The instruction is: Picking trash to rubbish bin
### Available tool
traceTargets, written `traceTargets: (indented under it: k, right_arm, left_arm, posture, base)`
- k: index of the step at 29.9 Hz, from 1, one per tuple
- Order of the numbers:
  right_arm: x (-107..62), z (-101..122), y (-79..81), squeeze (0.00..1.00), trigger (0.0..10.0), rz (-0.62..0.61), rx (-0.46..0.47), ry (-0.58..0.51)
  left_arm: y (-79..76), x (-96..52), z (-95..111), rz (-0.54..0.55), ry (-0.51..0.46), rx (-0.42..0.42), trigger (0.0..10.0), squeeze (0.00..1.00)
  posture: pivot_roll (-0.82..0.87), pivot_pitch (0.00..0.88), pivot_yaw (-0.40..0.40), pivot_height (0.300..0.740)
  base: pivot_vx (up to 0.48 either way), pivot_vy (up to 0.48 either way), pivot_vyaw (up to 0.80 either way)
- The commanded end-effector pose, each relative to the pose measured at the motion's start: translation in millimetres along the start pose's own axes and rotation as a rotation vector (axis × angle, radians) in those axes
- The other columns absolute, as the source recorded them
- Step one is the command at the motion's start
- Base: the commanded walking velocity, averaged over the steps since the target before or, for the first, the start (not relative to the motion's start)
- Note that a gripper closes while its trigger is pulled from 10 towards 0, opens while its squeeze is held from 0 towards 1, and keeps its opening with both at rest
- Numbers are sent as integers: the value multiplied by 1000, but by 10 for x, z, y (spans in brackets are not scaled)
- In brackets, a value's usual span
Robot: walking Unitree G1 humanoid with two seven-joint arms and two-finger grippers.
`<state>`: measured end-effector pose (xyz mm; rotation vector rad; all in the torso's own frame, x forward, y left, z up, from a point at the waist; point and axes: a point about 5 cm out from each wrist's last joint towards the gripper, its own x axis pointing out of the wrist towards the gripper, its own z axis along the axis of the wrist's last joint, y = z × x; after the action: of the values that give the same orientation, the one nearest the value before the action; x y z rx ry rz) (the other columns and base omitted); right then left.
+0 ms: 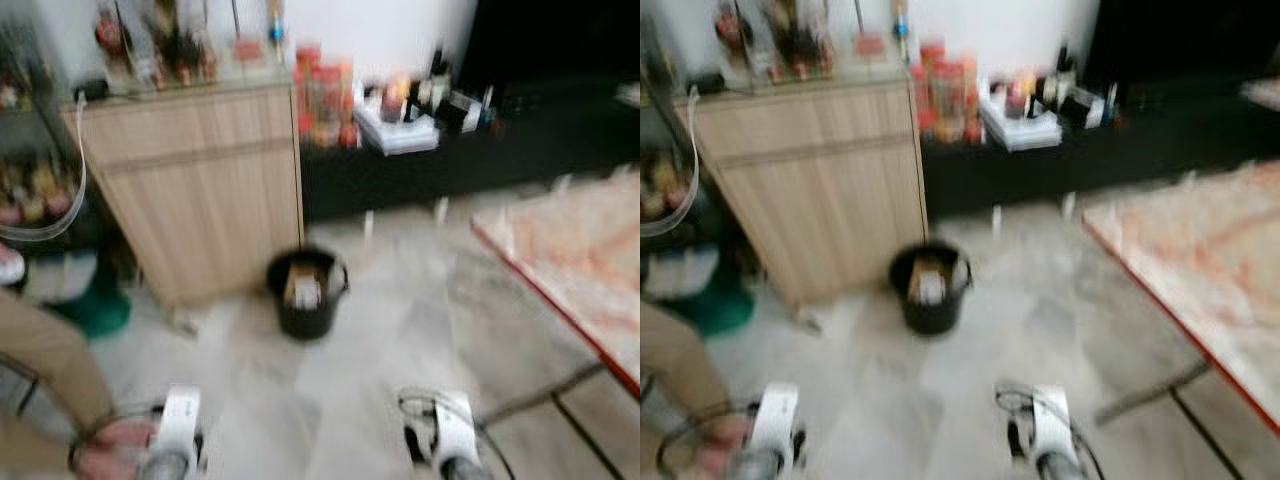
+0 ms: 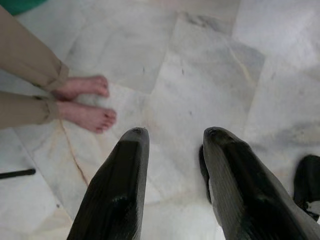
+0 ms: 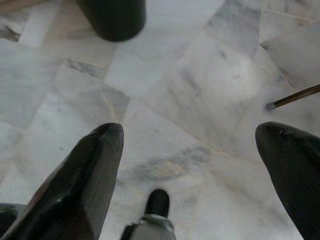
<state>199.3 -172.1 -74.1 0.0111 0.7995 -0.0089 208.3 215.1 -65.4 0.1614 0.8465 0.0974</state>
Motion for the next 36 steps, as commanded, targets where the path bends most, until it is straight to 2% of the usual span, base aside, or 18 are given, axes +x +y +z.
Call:
traceTargets:
  k: [1, 12, 21, 36]
  right_arm:
    - [7, 25, -11, 0, 10000, -10, 4, -4]
    - [-5, -19, 3, 0, 10000, -17, 18, 5]
    - [-17, -68, 11, 0, 10000, -47, 19, 19]
    - [-22, -82, -3, 0, 10000, -60, 23, 23]
  left_arm:
    - [17, 4, 11, 2, 4, 15, 10000, 0]
    - [40, -1, -9, 1, 10, 28, 10000, 0]
    - [78, 10, 43, -5, 3, 71, 10000, 0]
    - [86, 19, 90, -5, -9, 86, 10000, 0]
  posture:
    - [-99, 0, 6, 740]
    - [-99, 0, 19, 740]
    - [-107, 0, 51, 740]
    - [-101, 0, 56, 740]
  base:
    - [0, 0, 0]
    - [0, 0, -756]
    - [0, 0, -749]
    - [0, 0, -750]
